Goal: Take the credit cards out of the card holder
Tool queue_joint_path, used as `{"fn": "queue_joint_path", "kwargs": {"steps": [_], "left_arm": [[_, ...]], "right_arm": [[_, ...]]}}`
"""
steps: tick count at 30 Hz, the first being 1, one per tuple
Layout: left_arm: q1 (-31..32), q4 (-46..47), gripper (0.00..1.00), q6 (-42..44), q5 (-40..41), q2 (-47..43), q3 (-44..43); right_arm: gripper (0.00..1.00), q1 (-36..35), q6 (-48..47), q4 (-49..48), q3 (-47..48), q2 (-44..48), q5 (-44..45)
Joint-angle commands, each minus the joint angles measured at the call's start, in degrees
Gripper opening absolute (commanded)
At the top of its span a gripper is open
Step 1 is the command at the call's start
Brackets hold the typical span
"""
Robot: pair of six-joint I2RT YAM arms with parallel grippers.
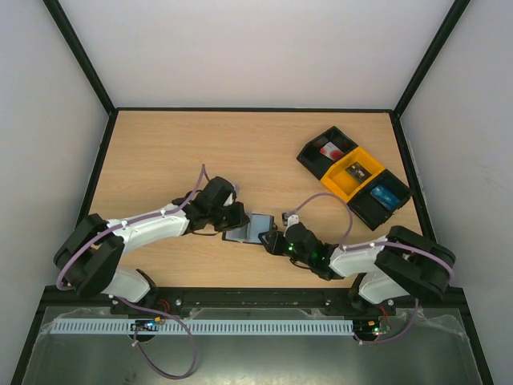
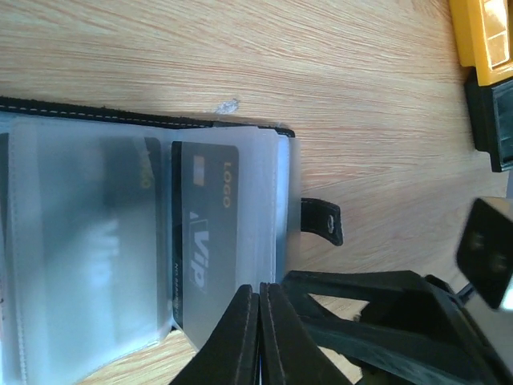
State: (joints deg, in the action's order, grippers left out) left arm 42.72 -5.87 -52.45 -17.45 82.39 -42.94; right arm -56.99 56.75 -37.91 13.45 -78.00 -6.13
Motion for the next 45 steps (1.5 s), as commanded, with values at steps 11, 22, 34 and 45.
{"fn": "queue_joint_path", "kwargs": {"steps": [11,22,34,45], "left_arm": [[0.48,0.20,0.02,1.51,-0.32,1.39,-1.19],[0.52,-1.21,0.02,2.17,0.75,2.39,-1.98],[0.52,1.77,0.03,1.11,-1.17,1.26,-1.49],[0.79,6.00,0.15,-0.79,-4.43,2.66,-1.00]], "right_arm": [[0.39,0.12,3.36,-10.77,-2.90,-2.51,-0.69],[0.48,0.05,3.44,-5.86,-1.65,5.47,-0.33],[0.49,0.10,1.18,-3.04,1.65,2.76,-1.16],[0.45,0.13,3.49,-8.48,-1.56,0.01,-2.46]]}}
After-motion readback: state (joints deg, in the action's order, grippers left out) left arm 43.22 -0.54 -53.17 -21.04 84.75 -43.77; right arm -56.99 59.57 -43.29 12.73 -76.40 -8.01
